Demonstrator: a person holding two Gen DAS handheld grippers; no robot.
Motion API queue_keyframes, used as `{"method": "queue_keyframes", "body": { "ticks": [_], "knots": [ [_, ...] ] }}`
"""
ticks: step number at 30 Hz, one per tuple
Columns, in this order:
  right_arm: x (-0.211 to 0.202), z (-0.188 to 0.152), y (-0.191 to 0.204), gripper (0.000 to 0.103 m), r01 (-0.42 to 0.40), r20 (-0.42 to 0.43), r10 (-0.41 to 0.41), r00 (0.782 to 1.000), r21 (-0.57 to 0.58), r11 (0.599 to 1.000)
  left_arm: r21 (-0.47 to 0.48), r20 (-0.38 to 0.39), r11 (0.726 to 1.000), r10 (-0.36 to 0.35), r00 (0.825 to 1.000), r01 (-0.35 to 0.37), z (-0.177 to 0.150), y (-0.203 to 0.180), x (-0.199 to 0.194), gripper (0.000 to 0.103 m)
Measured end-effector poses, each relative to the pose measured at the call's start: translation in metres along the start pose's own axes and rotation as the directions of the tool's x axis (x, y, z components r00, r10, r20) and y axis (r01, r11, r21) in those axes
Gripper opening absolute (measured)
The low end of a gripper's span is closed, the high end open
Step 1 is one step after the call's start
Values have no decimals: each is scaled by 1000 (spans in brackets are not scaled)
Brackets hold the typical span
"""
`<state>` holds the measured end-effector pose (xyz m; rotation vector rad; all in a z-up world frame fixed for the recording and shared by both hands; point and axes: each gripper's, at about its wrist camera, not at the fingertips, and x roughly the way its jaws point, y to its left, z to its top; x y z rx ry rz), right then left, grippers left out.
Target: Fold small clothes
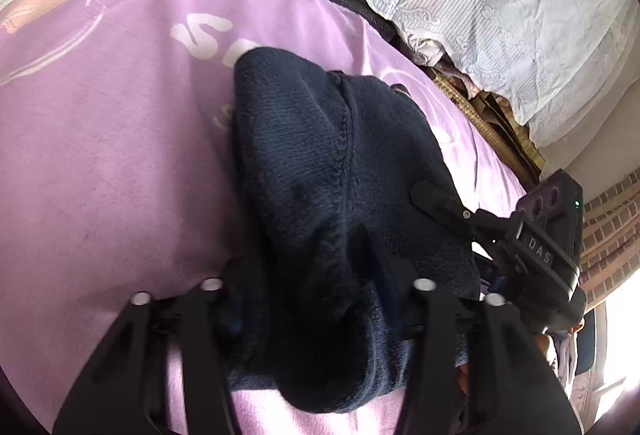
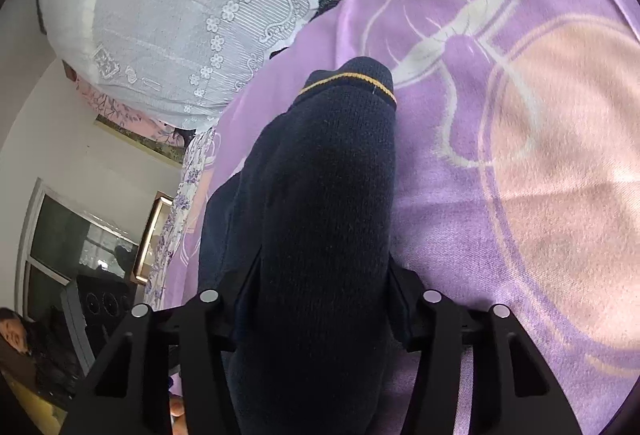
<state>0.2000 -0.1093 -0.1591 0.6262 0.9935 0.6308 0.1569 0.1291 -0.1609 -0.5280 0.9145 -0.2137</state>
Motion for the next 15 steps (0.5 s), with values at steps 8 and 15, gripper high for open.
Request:
{"method": "queue_keyframes", "body": {
  "ticks": [8, 15],
  "knots": [
    [-18, -11, 41, 51, -42, 6, 43, 999, -120, 992, 27, 73, 999, 38, 997, -40, -19, -10, -45, 37],
    [-25, -46, 99, 51, -113, -42, 106, 994, -221, 969, -5, 137, 994, 108, 985, -108, -46, 4, -114, 37]
  ]
}}
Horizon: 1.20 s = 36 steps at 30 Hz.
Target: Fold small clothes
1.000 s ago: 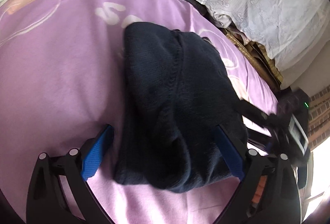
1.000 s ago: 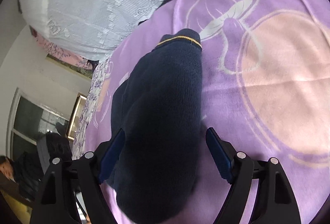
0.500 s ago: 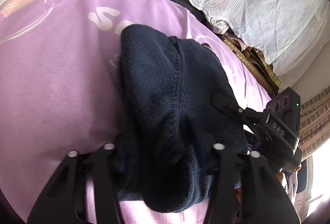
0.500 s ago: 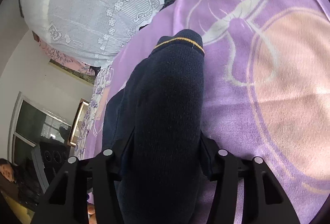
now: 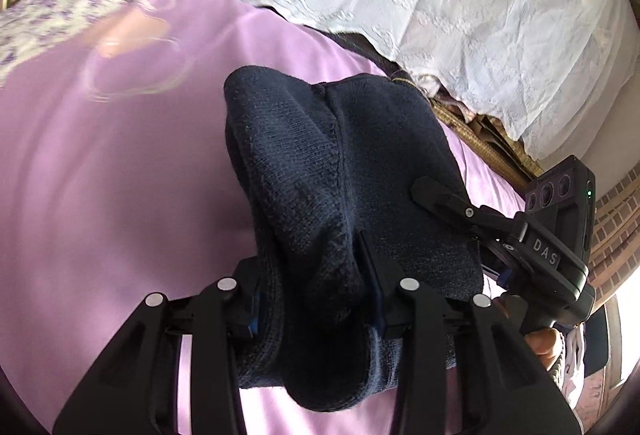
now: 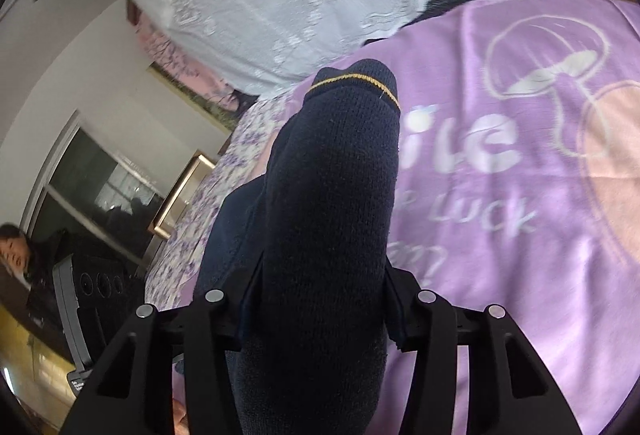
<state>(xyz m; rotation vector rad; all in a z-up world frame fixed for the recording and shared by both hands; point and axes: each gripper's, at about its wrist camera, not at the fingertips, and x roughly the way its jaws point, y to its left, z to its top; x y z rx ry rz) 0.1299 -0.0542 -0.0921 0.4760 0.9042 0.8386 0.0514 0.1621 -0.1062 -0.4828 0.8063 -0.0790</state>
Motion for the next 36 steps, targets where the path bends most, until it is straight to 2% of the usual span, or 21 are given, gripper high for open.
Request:
{"method": "queue_keyframes", "body": {
  "ticks": [6, 11, 18, 25, 30, 36],
  "knots": [
    [28, -16, 61, 51, -93, -60, 91, 994, -35, 995, -12, 70, 993, 122, 990, -122, -10, 28, -71, 37],
    [51, -31, 117, 51, -161, -107, 152, 983, -80, 984, -52, 121, 985, 167, 978, -162, -13, 55, -122, 37],
    [88, -47, 179, 51, -218, -178, 193, 965, -133, 967, -129, 182, 968, 238, 954, -217, -23, 99, -179, 37],
    [139, -66, 228, 51, -245, -261, 194, 946, -176, 953, -228, 209, 946, 277, 938, -229, -36, 150, -205, 37],
    [166, -77, 242, 51, -247, -302, 182, 936, -193, 950, -310, 221, 929, 276, 935, -201, -48, 189, -208, 37],
    [201, -94, 246, 51, -243, -356, 161, 920, -198, 950, -359, 208, 907, 306, 929, -219, -60, 215, -204, 37]
  ]
}}
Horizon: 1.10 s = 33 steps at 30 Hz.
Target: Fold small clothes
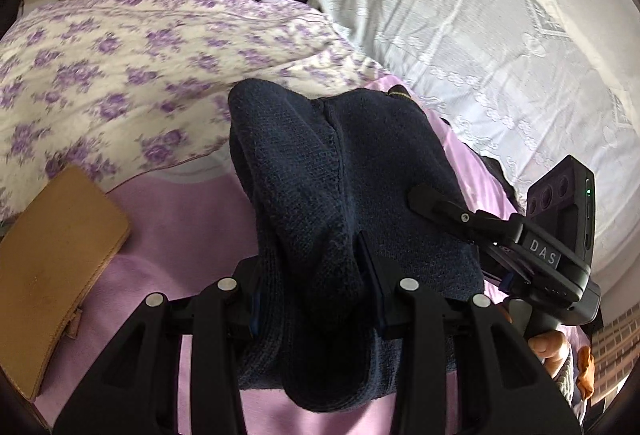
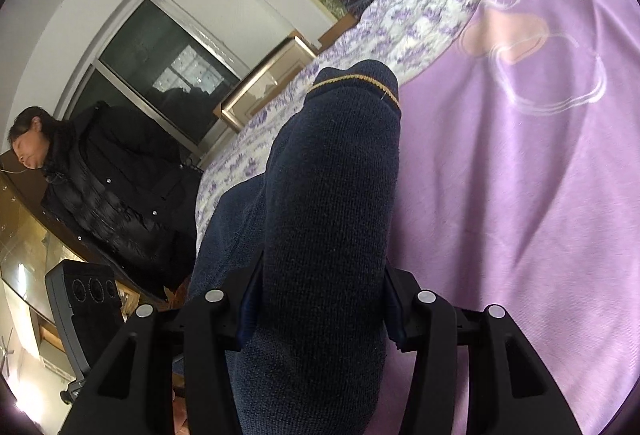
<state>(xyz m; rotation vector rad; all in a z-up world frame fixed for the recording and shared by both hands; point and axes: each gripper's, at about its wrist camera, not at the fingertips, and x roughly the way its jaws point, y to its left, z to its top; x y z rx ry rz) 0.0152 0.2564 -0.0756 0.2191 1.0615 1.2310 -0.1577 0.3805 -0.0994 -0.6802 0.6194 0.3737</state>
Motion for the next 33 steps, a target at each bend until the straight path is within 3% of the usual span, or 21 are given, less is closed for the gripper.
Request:
{"method": "queue_keyframes", "body": {
  "ticks": [10, 14, 17, 26, 29, 33],
  "knots": [
    [36, -7, -21, 51, 36, -63, -36, 997, 9, 999, -69, -58, 997, 36, 998, -40, -10, 25, 27, 38],
    [43, -9, -26, 55, 54, -80, -54, 995, -6, 999, -80, -94, 992, 89, 992, -96, -13, 29, 37, 55],
    [46, -11, -31, 55, 49, -78, -49, 996, -12, 999, -101, -101, 990, 85, 991, -95, -14, 35, 38, 57],
    [46, -13, -34, 59, 42, -55, -44, 998, -29, 999, -46, -56, 982, 181, 982, -184, -20, 23, 34, 67],
    [35, -19, -31, 62, 53, -7, -54, 999, -52, 997, -38, -32, 978, 205, 978, -206, -21, 21, 31, 74],
    [14, -28, -22, 69, 107, 64, -101, 993, -106, 989, -26, 10, 967, 253, 968, -252, -24, 17, 23, 75]
  ]
}}
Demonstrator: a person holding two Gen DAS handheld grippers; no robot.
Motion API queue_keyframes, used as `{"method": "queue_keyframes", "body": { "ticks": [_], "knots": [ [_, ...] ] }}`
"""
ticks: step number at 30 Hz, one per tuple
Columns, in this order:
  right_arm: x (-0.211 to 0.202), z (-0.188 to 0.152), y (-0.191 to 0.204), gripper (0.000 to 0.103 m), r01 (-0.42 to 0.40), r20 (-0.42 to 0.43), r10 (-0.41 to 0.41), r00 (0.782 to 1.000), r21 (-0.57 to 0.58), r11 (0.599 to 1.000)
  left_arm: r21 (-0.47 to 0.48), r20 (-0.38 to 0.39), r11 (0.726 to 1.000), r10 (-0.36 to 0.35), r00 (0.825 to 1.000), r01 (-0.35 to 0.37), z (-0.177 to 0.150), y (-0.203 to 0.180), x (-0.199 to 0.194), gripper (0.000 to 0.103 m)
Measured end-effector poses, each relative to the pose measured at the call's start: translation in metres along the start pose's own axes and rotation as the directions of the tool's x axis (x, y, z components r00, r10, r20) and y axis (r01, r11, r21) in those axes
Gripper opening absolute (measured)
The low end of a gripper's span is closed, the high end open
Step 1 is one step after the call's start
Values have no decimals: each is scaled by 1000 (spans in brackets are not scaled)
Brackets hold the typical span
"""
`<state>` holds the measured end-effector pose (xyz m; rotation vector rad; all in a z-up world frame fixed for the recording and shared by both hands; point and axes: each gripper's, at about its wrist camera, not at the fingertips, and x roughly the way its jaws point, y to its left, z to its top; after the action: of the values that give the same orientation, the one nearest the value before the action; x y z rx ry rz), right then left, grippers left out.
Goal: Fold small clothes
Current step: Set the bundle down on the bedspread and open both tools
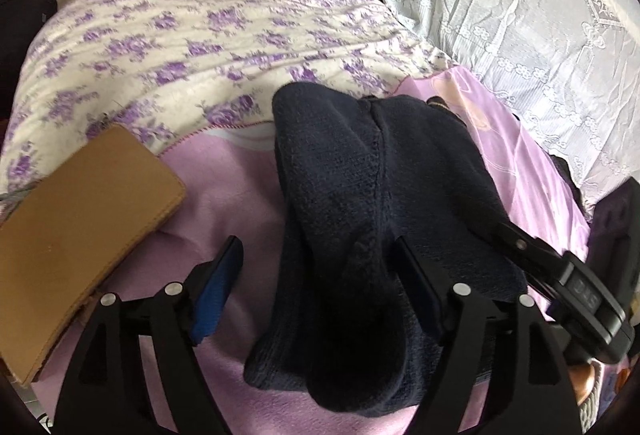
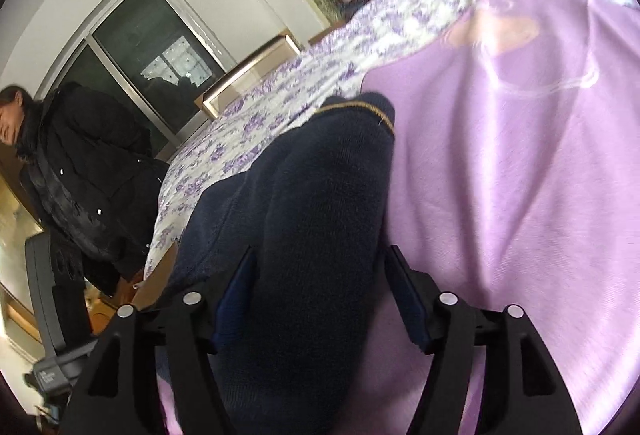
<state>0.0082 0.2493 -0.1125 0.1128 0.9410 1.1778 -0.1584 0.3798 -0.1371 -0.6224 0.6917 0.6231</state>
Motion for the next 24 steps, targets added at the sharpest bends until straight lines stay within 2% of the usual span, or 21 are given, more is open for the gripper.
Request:
{"method": "queue_keyframes", "body": {
  "ticks": [4, 6, 9, 12, 14, 18, 24],
  "knots": [
    [-18, -7, -2, 71, 31, 39, -30, 999, -12, 999, 4, 40, 999, 50, 998, -50, -3, -2, -9, 80],
    [-28, -12, -2, 72, 44, 57, -43, 997, -26, 999, -8, 66, 997, 82, 994, -82, -5, 0, -16, 88],
    [-38, -21, -1, 73, 69, 71, -65, 995, -51, 996, -37, 90, 992, 120, 989, -117, -10, 3, -25, 89],
    [-41, -26, 0, 81, 110, 58, -106, 993, -72, 991, -45, 69, 987, 154, 986, -151, -15, 3, -25, 90],
    [-39, -27, -1, 85, 146, 36, -144, 989, -78, 986, -30, 46, 981, 193, 980, -192, -15, 0, -19, 94],
    [-45, -31, -1, 85, 170, 45, -166, 985, -83, 982, 0, 37, 968, 251, 967, -251, -17, -6, -16, 99],
    [-63, -49, 11, 86, 203, 83, -193, 978, -147, 968, -27, 17, 966, 258, 966, -258, -30, -3, -25, 99]
  ]
}}
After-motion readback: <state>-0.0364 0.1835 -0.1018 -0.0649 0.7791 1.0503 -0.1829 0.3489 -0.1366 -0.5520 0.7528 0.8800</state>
